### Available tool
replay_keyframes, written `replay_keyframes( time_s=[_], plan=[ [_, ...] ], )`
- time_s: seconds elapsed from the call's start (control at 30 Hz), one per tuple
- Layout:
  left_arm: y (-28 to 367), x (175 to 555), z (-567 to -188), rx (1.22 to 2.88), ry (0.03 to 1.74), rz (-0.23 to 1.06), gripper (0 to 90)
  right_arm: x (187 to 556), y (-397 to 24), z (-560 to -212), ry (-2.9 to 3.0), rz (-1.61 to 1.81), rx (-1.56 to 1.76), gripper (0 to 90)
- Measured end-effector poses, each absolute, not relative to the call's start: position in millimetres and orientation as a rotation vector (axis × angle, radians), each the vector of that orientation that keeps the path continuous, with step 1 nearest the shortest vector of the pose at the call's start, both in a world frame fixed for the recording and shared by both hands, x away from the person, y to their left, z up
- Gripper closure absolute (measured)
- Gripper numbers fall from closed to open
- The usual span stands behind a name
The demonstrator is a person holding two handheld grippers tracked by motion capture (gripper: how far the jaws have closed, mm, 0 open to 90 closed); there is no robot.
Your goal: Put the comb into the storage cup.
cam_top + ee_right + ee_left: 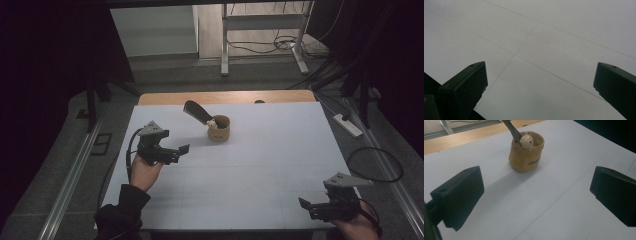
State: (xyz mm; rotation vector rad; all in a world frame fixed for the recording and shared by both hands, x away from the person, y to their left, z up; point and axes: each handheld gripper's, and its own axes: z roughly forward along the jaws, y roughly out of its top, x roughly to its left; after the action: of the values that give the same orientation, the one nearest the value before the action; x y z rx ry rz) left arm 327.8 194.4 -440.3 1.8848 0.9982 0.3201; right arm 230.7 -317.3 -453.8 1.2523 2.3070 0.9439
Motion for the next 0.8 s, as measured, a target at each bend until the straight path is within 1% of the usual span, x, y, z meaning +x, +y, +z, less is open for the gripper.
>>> replay_keyframes(
  time_s=[0.8],
  plan=[
    [200, 302, -442, 1.866, 1.006, 0.311, 0.0, 230, -315, -454, 2.323, 0.934, 1.222, 0.0]
  ],
)
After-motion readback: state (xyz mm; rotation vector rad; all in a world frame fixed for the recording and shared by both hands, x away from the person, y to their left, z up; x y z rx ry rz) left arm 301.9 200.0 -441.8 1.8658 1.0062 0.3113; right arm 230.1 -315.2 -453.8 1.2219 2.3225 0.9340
